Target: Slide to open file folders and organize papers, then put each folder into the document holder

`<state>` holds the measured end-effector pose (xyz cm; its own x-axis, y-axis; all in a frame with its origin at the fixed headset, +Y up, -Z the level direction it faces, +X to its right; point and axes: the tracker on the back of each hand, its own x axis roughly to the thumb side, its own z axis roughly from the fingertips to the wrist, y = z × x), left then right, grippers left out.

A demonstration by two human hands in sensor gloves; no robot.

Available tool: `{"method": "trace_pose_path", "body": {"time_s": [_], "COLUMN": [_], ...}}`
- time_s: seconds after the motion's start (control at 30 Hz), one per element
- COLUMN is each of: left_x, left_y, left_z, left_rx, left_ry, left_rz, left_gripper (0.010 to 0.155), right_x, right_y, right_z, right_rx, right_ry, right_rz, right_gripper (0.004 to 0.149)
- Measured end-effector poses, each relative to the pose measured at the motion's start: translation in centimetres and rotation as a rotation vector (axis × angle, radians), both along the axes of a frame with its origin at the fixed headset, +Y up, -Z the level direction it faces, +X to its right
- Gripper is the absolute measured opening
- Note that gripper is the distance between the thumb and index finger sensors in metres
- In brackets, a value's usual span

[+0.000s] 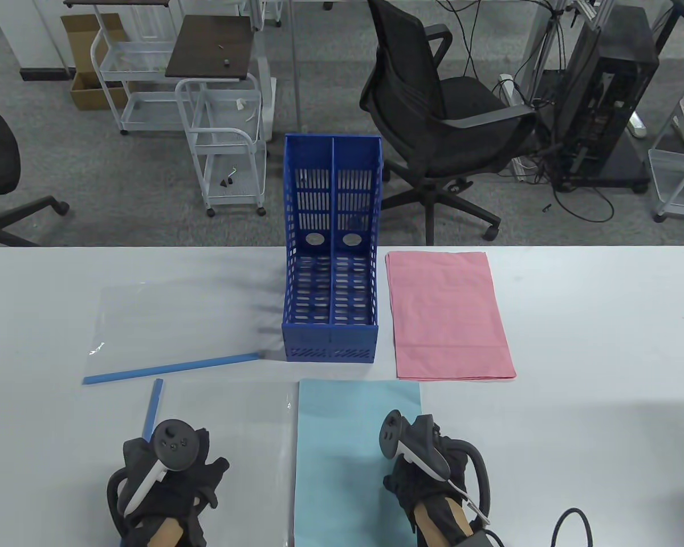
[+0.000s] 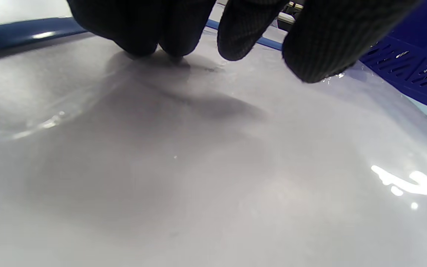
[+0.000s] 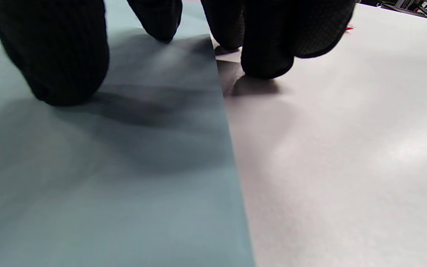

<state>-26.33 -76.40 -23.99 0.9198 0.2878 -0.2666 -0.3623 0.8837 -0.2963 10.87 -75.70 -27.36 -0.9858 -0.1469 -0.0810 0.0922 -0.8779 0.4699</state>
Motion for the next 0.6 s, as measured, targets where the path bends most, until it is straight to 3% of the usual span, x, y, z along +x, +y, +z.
{"method": "trace_pose_path", "body": {"time_s": [0.2, 0.6], "left_x": [0.4, 0.3], "left_y": [-0.6, -0.4], "left_z": [-0.9, -1.2], "left_rx": [-0.049, -0.034], "left_ry": [0.028, 0.048], "left_rz": [-0.139, -0.077], "left_gripper": [0.076, 0.073], "right_x": [0.0, -0.1], "right_y": [0.0, 0.0], "right_z": [0.0, 0.0], "right_rx": [0.0, -0.001], "right_ry": [0.0, 0.002], "right_rz": [0.001, -0.001], "right_gripper": [0.087, 0.087]}}
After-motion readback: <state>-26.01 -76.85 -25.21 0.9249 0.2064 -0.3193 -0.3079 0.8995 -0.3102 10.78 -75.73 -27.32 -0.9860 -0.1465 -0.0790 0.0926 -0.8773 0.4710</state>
